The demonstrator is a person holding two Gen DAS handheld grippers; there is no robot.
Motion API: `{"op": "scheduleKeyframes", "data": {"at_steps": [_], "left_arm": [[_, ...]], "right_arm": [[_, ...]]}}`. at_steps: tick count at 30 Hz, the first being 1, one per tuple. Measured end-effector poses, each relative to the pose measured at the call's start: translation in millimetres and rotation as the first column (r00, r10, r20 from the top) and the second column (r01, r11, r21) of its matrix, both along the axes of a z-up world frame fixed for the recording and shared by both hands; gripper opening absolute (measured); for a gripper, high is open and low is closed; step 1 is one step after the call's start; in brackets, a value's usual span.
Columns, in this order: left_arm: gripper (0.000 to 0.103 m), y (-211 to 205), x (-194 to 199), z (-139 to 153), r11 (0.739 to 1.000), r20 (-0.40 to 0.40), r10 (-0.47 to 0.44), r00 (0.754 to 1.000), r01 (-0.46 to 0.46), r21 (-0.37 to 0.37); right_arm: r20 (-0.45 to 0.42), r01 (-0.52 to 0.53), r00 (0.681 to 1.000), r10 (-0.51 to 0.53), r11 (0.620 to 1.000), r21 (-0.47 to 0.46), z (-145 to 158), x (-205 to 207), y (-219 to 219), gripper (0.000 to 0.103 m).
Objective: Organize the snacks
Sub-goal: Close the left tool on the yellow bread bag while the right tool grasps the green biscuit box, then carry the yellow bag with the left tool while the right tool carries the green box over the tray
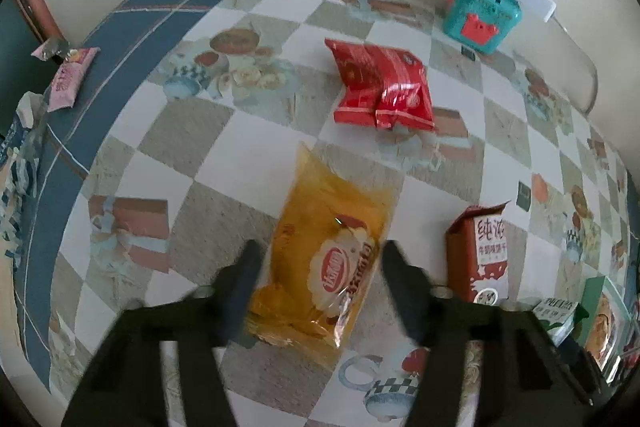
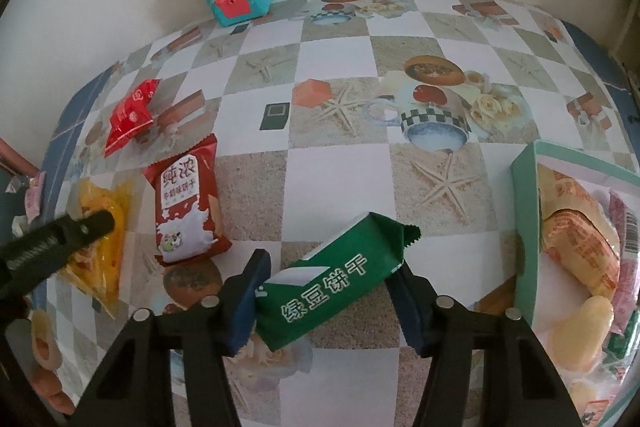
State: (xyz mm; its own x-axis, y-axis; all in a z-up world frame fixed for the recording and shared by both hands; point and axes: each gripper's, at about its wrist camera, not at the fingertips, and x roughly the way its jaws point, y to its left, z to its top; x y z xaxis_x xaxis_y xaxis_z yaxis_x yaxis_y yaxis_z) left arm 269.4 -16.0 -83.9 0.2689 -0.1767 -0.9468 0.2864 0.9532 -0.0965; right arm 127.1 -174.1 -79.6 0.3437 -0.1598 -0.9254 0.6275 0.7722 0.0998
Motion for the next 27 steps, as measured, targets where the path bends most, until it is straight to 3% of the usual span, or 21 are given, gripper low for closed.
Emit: {"op": "scheduleKeyframes", "data": {"at_steps": [5, 11, 20, 27], "left_arm": [[0.046, -1.3, -1.6, 1.5, 1.0, 0.001, 0.003, 1.0, -0.003, 0.0], [0.044, 2.6, -4.9, 3.9, 1.0, -0.004, 0.019, 1.0, -0.019, 0.0], [0.043, 11.9, -20.3, 23.4, 0.999, 0.005, 0.039, 0.999, -0.039, -0.008], [0.043, 15.5, -40.1, 49.5, 0.999, 0.041, 0.032, 0.999, -0.031, -0.024]], "right_arm": [[0.008, -0.006, 1.0, 0.007, 1.0, -0.005, 2.6, -1.1, 0.8, 0.035], [0.015, -0.015, 1.0, 0.015, 1.0, 0.001, 7.1, -5.3, 0.1, 0.027], [0.021, -0.033, 0.999, 0.033, 0.999, 0.001, 23.7, -18.4, 3.8, 0.027], [0.049, -0.028, 0.998, 0.029, 0.999, -0.021, 55.3, -43.8, 8.3, 0.027]]}}
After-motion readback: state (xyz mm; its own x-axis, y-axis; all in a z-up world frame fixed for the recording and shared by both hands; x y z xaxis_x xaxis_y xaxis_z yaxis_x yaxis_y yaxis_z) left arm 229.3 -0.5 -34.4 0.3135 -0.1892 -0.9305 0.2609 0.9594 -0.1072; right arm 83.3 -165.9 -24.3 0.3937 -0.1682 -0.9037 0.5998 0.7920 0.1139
